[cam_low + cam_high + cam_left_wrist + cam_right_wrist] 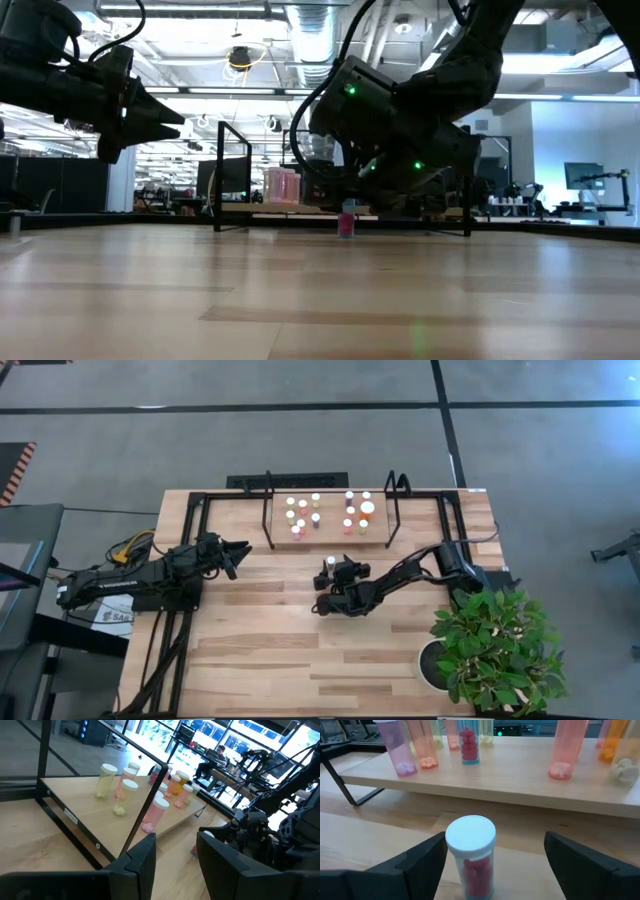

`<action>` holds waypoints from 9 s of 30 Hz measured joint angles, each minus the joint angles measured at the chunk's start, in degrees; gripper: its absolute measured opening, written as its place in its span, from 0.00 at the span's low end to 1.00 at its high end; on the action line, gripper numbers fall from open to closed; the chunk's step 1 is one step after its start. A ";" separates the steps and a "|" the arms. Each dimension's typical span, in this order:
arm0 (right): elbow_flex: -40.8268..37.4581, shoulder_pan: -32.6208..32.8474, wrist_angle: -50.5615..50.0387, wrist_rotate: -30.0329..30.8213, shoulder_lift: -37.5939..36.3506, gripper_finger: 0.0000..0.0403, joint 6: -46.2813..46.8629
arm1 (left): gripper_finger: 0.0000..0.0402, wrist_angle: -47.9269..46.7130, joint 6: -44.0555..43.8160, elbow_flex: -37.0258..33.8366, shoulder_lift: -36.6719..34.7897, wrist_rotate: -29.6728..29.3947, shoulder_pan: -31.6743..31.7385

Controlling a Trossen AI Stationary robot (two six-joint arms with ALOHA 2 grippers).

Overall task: Pick and place medicine bottles onto shelf by color
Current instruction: Put the blue pill bottle on the shelf, then return to Home Position

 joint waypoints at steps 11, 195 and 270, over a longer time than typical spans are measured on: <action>0.00 -0.35 0.66 -1.97 0.00 0.76 0.00 | 0.32 0.02 0.00 0.00 0.00 0.01 -0.02; 13.05 -8.23 -6.54 -6.73 0.04 0.62 -12.03 | 0.32 0.01 0.00 0.00 -0.01 0.00 -0.01; -30.45 25.10 -1.90 -13.54 -75.89 0.62 -42.13 | 0.32 0.00 0.00 -0.02 -0.02 0.01 -0.02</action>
